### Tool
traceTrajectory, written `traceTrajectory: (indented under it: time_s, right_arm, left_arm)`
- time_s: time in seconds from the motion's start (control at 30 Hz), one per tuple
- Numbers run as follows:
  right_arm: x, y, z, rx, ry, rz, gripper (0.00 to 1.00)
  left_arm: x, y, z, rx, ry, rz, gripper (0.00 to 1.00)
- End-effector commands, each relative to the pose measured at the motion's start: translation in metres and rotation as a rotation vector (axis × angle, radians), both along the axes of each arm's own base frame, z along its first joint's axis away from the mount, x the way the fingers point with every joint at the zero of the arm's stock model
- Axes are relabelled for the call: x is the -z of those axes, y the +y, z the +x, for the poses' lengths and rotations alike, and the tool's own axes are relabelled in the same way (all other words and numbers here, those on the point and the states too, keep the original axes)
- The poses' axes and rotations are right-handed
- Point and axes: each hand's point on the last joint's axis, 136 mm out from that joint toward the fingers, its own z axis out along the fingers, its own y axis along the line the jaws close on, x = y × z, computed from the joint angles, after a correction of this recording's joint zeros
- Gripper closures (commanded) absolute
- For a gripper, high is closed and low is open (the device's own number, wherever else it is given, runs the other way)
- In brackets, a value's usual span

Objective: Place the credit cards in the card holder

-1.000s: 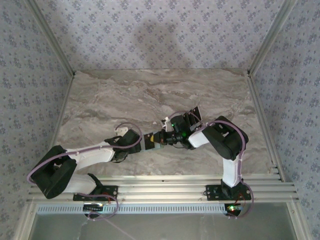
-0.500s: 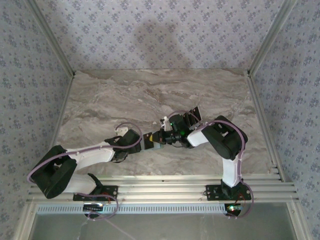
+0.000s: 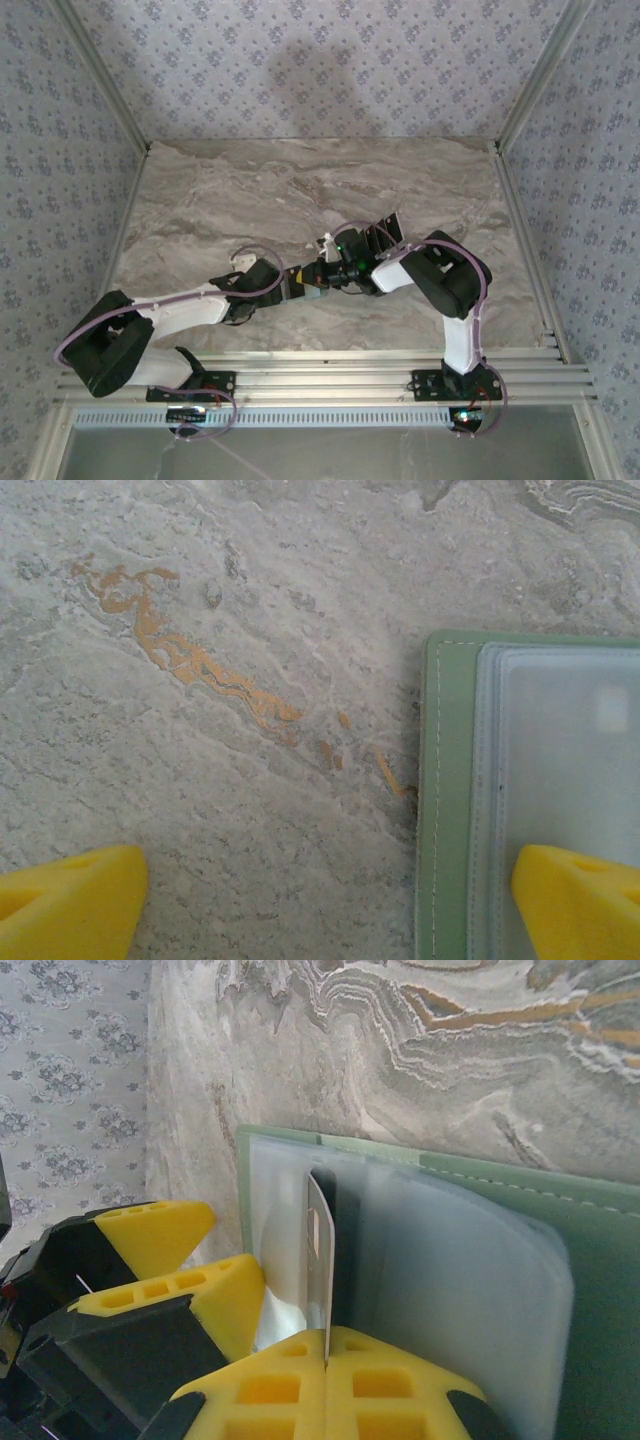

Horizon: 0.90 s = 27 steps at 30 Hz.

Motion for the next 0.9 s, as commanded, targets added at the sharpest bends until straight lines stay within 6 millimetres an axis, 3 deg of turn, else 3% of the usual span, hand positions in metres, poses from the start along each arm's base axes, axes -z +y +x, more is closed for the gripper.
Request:
traceTrajectory:
  time_s: [0.0,0.2,0.3,0.57,0.7,0.87]
  right_arm:
    - [0.024,0.000,-0.014,-0.028,0.063,-0.072,1.00]
    - [0.019,0.004,-0.014,-0.042,0.055,-0.095,1.00]
    - [0.010,0.003,-0.012,-0.042,0.037,-0.112,0.91]
    - [-0.019,0.000,-0.005,-0.042,-0.029,-0.193,0.54]
    - [-0.029,-0.003,-0.003,-0.046,-0.065,-0.252,0.46]
    - [-0.036,-0.010,0.000,-0.039,-0.097,-0.331,0.44]
  left_arm:
    - [0.026,0.024,-0.028,0.015,0.125,0.119,0.05]
    - [0.024,0.023,-0.027,0.017,0.120,0.115,0.05]
    - [0.022,0.022,-0.025,0.019,0.111,0.109,0.05]
    - [0.001,0.016,-0.014,0.016,0.063,0.081,0.04]
    - [-0.015,0.017,-0.008,0.002,0.033,0.056,0.04]
    - [-0.028,0.024,-0.005,-0.025,0.005,0.032,0.02]
